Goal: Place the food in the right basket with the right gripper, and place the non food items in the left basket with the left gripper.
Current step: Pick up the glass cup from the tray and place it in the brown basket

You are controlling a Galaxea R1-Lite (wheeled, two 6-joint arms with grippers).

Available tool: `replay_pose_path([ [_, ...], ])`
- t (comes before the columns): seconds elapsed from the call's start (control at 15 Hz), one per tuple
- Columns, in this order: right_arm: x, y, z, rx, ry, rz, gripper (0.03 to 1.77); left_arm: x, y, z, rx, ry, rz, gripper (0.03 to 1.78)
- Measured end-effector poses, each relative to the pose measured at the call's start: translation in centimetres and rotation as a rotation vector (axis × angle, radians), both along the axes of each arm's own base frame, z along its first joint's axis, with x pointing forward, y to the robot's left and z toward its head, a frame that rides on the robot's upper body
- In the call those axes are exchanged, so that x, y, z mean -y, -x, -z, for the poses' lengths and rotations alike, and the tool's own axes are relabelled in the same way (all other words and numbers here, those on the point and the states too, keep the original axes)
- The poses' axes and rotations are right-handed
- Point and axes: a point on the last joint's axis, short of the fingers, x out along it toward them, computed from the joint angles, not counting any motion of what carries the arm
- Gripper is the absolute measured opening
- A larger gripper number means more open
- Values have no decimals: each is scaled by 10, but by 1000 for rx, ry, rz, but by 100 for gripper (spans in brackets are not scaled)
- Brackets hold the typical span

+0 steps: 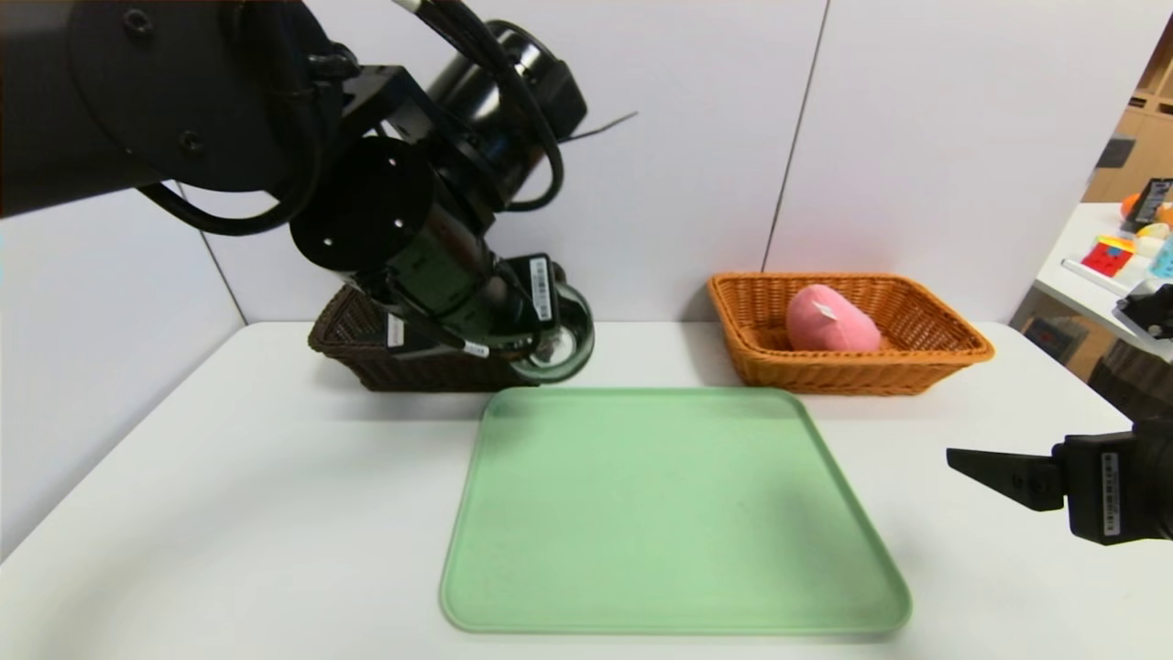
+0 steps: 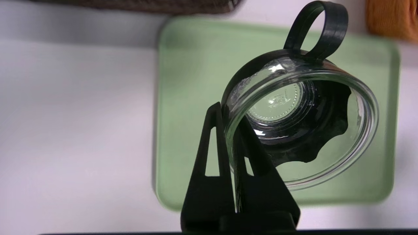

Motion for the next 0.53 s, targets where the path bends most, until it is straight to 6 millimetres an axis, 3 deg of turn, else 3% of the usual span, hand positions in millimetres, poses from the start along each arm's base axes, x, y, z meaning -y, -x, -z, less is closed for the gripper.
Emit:
replay_pose_path([
  [0.27, 1, 3, 4, -7, -2, 2, 170, -26, -34, -13, 143, 50, -96, 10],
  [0.53, 1, 3, 3, 2, -3, 3, 170, -44, -72, -1, 175, 60, -190, 10],
])
